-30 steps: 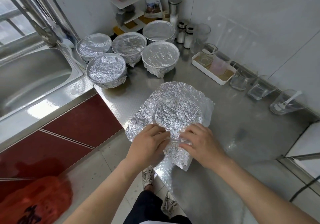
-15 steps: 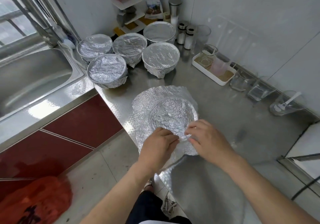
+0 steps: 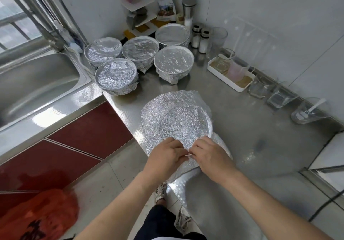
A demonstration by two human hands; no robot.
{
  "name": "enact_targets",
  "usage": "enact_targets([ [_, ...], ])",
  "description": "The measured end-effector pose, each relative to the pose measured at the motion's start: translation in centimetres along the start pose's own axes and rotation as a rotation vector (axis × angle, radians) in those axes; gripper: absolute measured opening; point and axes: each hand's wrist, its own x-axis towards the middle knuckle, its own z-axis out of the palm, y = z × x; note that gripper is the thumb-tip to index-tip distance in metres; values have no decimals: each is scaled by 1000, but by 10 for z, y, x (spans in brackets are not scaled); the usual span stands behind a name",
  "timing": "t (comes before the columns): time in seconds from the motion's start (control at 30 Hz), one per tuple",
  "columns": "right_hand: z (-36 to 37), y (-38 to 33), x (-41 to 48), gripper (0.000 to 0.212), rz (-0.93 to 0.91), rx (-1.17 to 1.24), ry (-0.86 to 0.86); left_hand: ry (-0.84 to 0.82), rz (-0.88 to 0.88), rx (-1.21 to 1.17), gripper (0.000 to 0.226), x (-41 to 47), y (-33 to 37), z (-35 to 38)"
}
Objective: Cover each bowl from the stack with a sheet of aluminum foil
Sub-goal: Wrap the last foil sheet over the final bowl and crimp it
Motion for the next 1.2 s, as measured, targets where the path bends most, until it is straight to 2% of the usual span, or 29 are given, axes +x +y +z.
enact_targets([
  [0.07, 0, -1, 1, 10, -26, -53, 17, 8, 29, 34, 29, 1, 1, 4],
  [0.2, 0, 1, 1, 23, -43, -85, 43, 39, 37, 50, 25, 4, 6, 9],
  [0.4, -12, 21, -6, 11, -85, -30, 15, 79, -15, 25, 31, 11, 29, 10],
  [0.47, -20, 25, -10, 2, -57, 9, 11, 81, -24, -20, 31, 9, 29, 9],
  [0.6, -27, 18, -12, 9, 60, 118, 103, 95, -64, -118, 28, 1, 11, -2],
  [0.73, -14, 4, -10, 13, 100, 169, 98, 51, -61, -123, 29, -4, 2, -7],
  [1.0, -3, -1, -7, 11, 18, 32, 35, 8, 3, -49, 29, -3, -2, -5],
  [1.2, 7, 1, -4, 26, 11, -71, 43, 68, 16, 24, 18, -2, 2, 4],
])
